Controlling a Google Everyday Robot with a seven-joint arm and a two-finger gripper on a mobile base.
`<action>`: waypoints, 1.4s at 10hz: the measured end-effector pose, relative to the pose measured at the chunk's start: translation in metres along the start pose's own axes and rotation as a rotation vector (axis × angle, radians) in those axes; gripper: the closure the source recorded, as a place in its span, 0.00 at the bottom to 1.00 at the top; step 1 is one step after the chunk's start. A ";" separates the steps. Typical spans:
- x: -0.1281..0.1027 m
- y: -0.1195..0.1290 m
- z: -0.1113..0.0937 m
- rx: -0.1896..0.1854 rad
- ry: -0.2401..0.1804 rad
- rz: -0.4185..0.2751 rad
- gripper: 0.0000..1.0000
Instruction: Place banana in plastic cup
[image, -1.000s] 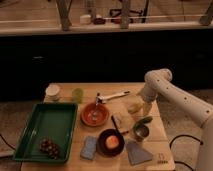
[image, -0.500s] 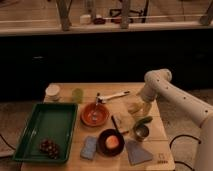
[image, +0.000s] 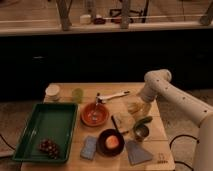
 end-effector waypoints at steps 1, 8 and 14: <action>0.001 0.000 0.001 0.000 -0.001 0.004 0.20; -0.001 -0.001 0.006 -0.007 -0.009 0.017 0.20; -0.004 -0.001 0.011 -0.017 -0.013 0.027 0.20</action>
